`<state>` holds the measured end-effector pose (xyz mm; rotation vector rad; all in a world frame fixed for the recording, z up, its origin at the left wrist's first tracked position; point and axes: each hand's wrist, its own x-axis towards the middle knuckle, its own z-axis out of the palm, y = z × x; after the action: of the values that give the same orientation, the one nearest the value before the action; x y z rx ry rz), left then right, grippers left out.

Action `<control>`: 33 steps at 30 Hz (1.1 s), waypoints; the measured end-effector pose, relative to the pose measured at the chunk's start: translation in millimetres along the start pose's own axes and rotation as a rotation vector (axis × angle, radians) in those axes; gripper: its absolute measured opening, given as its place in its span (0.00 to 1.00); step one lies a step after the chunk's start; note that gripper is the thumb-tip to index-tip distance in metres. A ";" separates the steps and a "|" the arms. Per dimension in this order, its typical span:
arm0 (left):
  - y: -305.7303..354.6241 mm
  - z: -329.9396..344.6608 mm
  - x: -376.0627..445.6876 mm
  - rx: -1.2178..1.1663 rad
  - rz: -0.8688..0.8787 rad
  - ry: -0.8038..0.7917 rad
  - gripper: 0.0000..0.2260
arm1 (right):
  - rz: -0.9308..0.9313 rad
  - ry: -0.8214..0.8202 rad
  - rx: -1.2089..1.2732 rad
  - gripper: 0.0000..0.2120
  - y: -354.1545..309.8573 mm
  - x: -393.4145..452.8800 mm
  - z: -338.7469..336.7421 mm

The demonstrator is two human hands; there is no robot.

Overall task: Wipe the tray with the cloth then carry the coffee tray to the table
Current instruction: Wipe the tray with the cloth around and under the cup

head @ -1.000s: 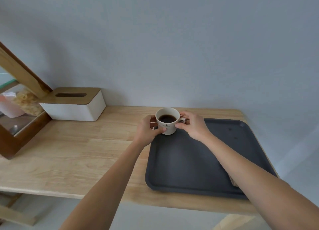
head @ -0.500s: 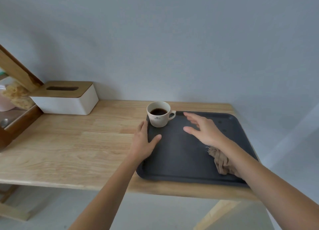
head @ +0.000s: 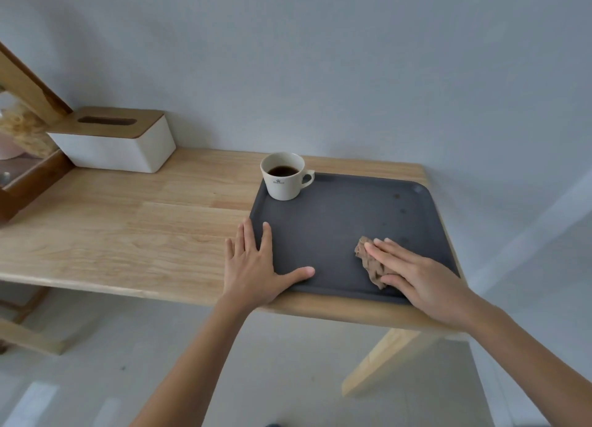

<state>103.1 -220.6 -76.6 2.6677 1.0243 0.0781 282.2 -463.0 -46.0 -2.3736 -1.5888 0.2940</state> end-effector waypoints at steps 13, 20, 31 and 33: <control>-5.9 9.0 0.3 0.022 0.050 0.026 0.61 | -0.025 0.074 -0.107 0.25 -7.8 160.0 19.2; -5.6 7.4 -1.8 0.059 0.073 -0.015 0.64 | 0.126 0.155 -0.146 0.23 18.4 201.0 9.3; -2.4 4.9 -2.1 0.071 0.059 -0.017 0.64 | 0.405 0.258 -0.066 0.22 86.9 131.6 -19.8; 0.2 3.5 -2.9 0.077 0.061 -0.017 0.64 | 0.382 0.241 -0.028 0.23 71.6 121.6 -17.8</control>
<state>101.6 -223.5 -79.7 2.7650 0.9591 0.0293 396.2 -378.4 -55.3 -2.6082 -1.0386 0.0538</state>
